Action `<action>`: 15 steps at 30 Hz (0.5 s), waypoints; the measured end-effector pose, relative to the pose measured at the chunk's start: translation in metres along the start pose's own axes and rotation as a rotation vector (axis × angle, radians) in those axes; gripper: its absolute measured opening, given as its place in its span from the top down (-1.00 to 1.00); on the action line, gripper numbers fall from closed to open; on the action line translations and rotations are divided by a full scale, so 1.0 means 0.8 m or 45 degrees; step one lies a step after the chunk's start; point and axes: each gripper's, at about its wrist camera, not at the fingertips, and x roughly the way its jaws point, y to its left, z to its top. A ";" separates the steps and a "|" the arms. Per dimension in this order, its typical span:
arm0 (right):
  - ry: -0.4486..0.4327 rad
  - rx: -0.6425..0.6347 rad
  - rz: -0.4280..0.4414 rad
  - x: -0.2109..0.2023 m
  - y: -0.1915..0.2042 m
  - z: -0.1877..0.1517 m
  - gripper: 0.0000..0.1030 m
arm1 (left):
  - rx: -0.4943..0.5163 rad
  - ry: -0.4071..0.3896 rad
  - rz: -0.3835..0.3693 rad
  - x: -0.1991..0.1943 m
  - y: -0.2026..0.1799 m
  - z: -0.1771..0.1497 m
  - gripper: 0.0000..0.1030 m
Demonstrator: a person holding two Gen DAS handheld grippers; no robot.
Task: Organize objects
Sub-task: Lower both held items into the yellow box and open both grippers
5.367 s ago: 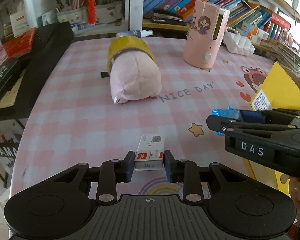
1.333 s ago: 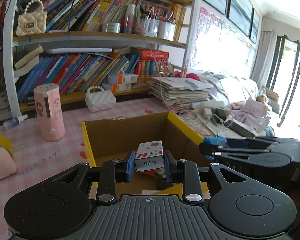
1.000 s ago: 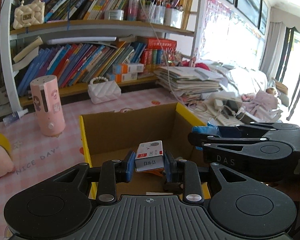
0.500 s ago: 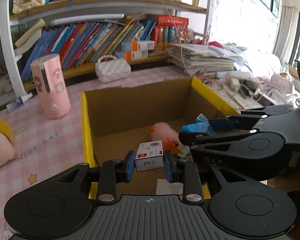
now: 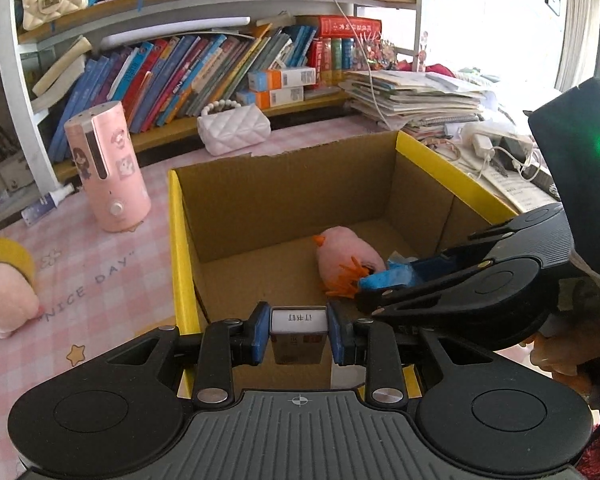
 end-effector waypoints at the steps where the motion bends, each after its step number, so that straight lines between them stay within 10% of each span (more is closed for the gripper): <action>1: 0.000 -0.001 0.000 0.000 0.000 0.000 0.27 | 0.000 -0.001 0.001 0.000 0.000 0.000 0.45; 9: 0.000 0.037 -0.002 -0.005 -0.001 -0.001 0.24 | -0.022 -0.036 0.015 -0.009 0.001 -0.001 0.39; 15: -0.098 0.063 -0.025 -0.030 0.002 -0.002 0.13 | -0.077 -0.136 0.037 -0.034 0.010 0.001 -0.09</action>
